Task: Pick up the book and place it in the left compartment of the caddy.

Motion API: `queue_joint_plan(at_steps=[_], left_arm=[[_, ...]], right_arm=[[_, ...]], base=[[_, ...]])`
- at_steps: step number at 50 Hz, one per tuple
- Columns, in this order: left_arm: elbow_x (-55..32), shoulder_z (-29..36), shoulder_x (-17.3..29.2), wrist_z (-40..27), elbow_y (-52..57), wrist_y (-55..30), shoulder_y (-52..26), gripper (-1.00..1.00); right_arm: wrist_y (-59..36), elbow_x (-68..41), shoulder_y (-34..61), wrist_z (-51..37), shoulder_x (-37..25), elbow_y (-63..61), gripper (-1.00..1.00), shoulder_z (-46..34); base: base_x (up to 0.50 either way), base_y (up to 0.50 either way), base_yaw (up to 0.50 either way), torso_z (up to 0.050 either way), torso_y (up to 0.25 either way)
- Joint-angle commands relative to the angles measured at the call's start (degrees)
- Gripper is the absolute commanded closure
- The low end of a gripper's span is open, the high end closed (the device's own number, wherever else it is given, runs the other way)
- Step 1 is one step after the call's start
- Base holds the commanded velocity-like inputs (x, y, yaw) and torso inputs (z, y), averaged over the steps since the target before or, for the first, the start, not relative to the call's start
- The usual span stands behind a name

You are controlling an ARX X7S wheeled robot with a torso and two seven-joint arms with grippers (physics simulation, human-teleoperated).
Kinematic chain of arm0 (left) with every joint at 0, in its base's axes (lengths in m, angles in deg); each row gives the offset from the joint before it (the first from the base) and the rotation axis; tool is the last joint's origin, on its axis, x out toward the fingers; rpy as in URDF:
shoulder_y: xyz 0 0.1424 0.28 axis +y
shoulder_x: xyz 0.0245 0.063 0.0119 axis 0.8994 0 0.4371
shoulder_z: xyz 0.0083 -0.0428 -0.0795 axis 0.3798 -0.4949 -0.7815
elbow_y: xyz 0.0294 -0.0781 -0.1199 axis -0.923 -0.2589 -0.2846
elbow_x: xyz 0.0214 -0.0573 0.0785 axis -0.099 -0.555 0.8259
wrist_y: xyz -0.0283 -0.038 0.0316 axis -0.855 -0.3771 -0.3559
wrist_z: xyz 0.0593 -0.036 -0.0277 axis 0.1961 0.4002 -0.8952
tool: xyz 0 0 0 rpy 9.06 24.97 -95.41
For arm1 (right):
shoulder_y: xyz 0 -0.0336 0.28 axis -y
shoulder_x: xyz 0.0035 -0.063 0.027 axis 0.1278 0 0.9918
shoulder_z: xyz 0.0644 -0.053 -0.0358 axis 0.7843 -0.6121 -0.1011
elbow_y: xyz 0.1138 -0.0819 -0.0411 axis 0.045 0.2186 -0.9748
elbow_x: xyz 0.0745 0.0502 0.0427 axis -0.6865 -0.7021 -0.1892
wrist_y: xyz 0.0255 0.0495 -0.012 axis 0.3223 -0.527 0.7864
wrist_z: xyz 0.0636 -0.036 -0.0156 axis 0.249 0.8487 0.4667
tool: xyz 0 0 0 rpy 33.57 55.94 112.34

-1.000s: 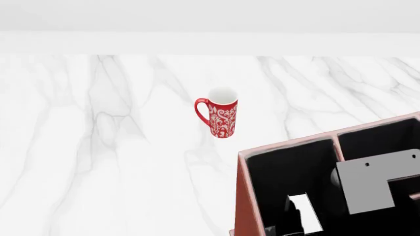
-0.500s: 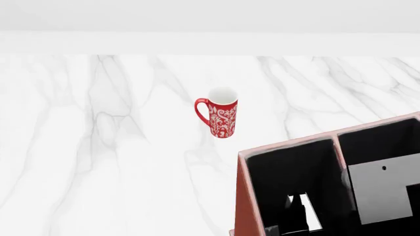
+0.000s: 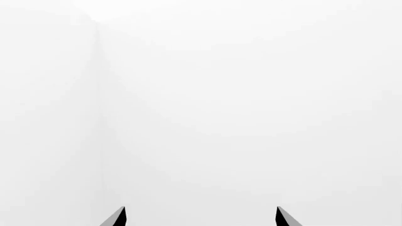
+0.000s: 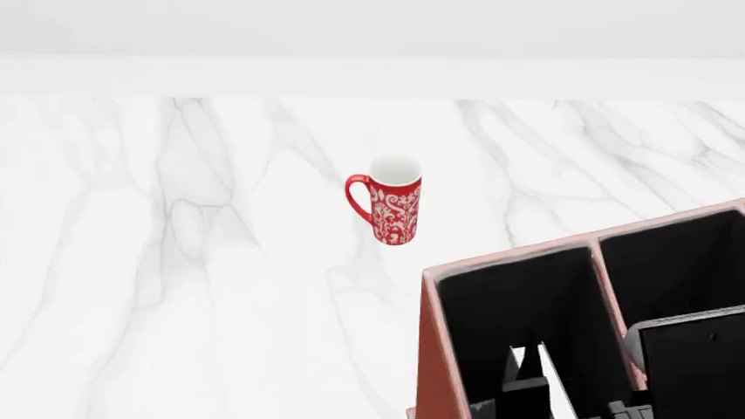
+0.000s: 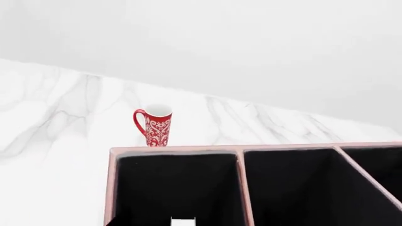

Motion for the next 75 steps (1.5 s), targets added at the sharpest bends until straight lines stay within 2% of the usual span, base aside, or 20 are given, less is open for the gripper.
queue_joint_plan(at_steps=[1, 26, 45, 75], left_arm=[[-0.15, -0.24, 0.01, 0.02, 0.0, 0.49, 0.25, -1.0], [-0.2, -0.48, 0.24, -0.18, 0.44, 1.23, 0.8, -1.0], [-0.14, -1.43, 0.15, 0.0, 1.36, 2.6, 1.98, -1.0], [-0.34, -2.48, 0.21, -0.09, 2.25, 4.91, 3.34, -1.0]], right_arm=[[5.0, 3.92, -4.35, -1.25, -0.64, -2.44, -1.0, 0.9], [15.15, 12.51, -12.95, -2.82, -1.54, -6.76, -1.0, 2.65], [23.75, 16.85, -19.94, -4.06, -4.75, -9.06, -1.0, 5.03], [30.16, 21.71, -25.8, -7.45, -7.31, -10.72, -1.0, 7.17]], base=[[0.0, 0.0, 0.0, 0.0, 0.0], [0.0, 0.0, 0.0, 0.0, 0.0], [0.0, 0.0, 0.0, 0.0, 0.0], [0.0, 0.0, 0.0, 0.0, 0.0]])
